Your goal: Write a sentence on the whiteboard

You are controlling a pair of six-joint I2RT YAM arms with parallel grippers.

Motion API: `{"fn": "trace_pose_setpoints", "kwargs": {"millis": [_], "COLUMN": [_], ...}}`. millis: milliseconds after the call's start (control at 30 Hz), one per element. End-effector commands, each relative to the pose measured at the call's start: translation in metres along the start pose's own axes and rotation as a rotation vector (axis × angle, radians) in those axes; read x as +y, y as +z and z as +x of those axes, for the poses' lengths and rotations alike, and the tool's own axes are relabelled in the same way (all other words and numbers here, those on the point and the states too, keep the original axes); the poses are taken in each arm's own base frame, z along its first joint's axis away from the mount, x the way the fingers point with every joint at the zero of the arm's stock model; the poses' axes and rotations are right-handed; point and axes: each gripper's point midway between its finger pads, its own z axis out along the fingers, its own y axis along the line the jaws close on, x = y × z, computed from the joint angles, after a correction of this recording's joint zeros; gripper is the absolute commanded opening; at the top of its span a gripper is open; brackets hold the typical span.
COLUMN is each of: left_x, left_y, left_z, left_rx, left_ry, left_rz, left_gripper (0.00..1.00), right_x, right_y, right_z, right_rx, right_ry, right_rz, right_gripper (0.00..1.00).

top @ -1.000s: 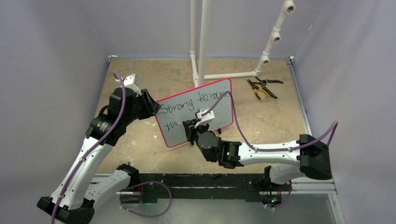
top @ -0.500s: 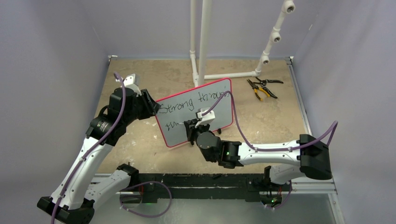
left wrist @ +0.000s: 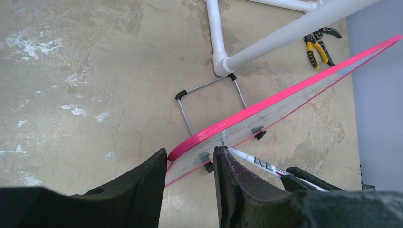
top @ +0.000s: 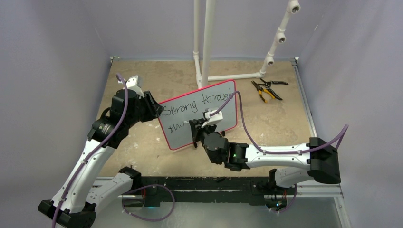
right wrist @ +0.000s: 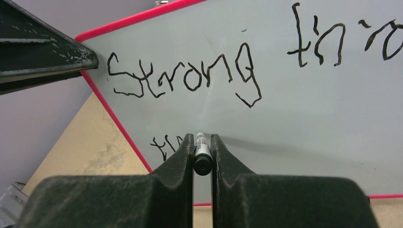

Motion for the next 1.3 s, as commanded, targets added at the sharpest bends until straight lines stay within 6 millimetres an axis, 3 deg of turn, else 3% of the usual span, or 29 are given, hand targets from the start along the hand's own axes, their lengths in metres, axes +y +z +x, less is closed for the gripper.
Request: {"fn": "trace_pose_setpoints", "kwargs": {"millis": [0, 533, 1000, 1267], "left_x": [-0.008, -0.007, -0.006, -0.007], "left_y": [0.000, -0.002, -0.003, -0.004], "left_z": [-0.006, -0.006, -0.005, -0.006], "left_rx": [-0.024, -0.024, -0.025, -0.030], "left_ry": [-0.019, -0.020, -0.022, -0.024], "left_rz": [0.035, 0.033, 0.032, 0.032], "left_gripper": [0.39, 0.39, 0.39, 0.39], "right_x": [0.004, 0.017, 0.014, 0.000], "right_y": [-0.001, 0.003, 0.006, 0.005], "right_z": [-0.029, -0.004, 0.018, 0.013], "right_rx": [-0.068, 0.001, 0.063, 0.049], "right_ry": [0.059, 0.007, -0.034, -0.018], "right_rz": [-0.010, -0.060, -0.037, 0.034], "right_gripper": [0.00, 0.00, 0.00, 0.00]}}
